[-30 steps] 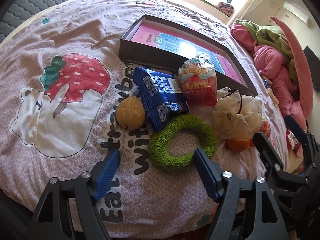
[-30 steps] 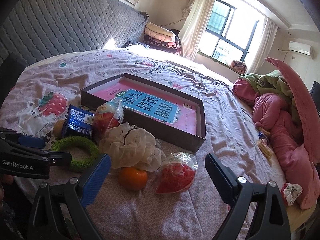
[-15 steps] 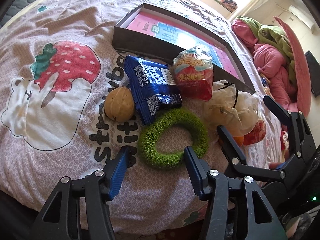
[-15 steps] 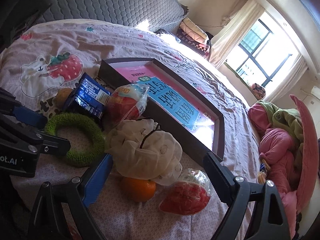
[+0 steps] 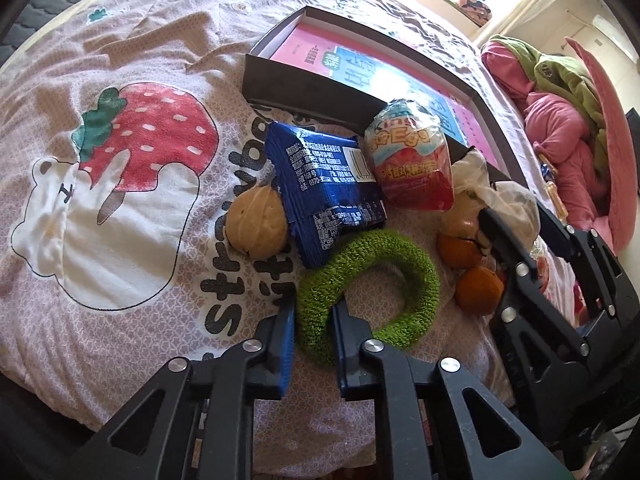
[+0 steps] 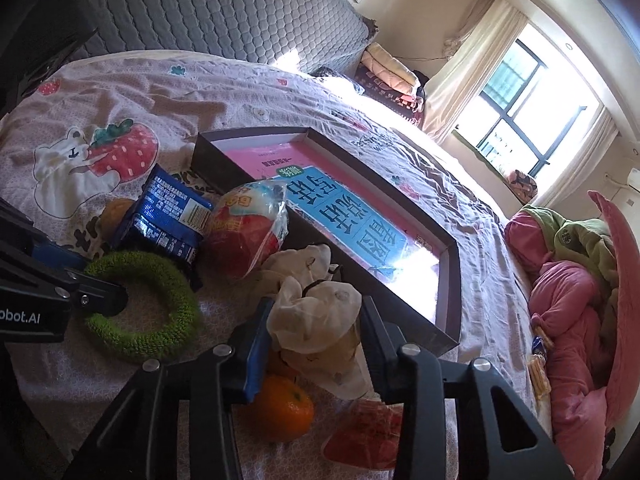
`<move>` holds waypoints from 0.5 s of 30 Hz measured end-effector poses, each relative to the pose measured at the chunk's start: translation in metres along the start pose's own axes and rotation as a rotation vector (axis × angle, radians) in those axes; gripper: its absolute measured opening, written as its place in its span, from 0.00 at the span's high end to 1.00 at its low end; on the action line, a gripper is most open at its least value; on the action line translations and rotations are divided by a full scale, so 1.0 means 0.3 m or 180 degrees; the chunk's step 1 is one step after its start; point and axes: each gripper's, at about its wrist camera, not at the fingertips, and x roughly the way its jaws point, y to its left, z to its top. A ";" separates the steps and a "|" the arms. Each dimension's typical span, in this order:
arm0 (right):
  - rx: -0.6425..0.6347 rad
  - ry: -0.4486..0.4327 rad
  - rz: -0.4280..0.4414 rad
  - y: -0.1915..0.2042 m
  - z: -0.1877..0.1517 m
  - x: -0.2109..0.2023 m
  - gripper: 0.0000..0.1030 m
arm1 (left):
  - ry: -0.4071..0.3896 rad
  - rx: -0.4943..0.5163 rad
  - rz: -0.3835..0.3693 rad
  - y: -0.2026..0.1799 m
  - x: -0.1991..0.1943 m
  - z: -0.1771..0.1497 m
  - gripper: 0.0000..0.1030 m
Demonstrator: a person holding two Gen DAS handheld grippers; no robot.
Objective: Organize objects
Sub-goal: 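Close left tool on green ring while right tool grasps white mesh puff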
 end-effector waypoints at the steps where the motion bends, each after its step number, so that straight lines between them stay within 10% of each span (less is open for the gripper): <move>1: 0.0047 -0.0030 -0.0003 -0.010 0.000 -0.007 0.67 | -0.0013 0.0017 0.0007 -0.004 -0.002 -0.001 0.87; 15: 0.0827 -0.0220 0.0312 -0.147 -0.032 -0.060 0.74 | -0.0371 0.0307 -0.0065 -0.050 -0.108 -0.022 0.88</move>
